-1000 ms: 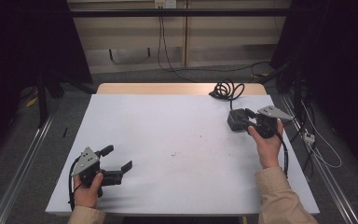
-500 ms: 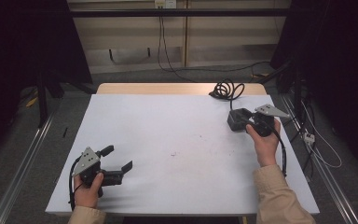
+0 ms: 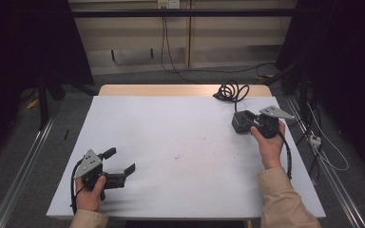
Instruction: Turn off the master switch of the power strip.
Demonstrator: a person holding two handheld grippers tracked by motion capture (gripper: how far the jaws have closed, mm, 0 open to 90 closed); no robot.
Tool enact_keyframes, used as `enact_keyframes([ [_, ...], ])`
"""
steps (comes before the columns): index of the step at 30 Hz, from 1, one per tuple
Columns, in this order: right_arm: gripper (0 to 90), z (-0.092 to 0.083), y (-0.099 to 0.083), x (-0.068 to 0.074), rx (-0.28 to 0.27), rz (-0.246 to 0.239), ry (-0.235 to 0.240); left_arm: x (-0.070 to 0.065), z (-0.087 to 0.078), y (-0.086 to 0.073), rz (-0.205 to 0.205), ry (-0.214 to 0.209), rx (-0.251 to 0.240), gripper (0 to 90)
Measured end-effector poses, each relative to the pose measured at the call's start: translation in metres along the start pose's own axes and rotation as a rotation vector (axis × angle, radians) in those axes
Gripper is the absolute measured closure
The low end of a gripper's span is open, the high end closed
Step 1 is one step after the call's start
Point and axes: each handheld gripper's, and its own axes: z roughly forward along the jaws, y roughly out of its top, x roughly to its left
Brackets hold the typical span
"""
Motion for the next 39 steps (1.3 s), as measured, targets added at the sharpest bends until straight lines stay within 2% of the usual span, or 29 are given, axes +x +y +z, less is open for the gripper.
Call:
enact_keyframes([
  [7, 73.6, -0.001, -0.001, -0.001, 0.006, -0.011, -0.008, 0.0, 0.001, 0.0, 0.004, -0.004, 0.005, 3.3],
  [14, 76.1, -0.001, -0.002, -0.005, 0.01, 0.006, -0.01, -0.001, 0.001, 0.0, 0.0, -0.001, 0.002, 3.2],
  [23, 83.4, 0.002, -0.004, -0.007, 0.015, 0.03, -0.001, 0.0, 0.001, 0.0, 0.004, 0.001, 0.003, 3.2],
  [28, 87.6, 0.002, -0.003, -0.007, 0.029, 0.015, -0.001, 0.0, 0.001, 0.0, 0.001, -0.002, 0.0, 3.2],
  [31, 89.9, 0.0, 0.0, -0.008, 0.019, 0.009, -0.004, 0.0, 0.0, 0.0, -0.002, -0.002, -0.001, 3.2],
  [39, 90.0, 0.002, 0.005, -0.012, 0.03, 0.008, -0.009, 0.001, -0.001, 0.0, -0.005, -0.002, -0.003, 3.2],
])
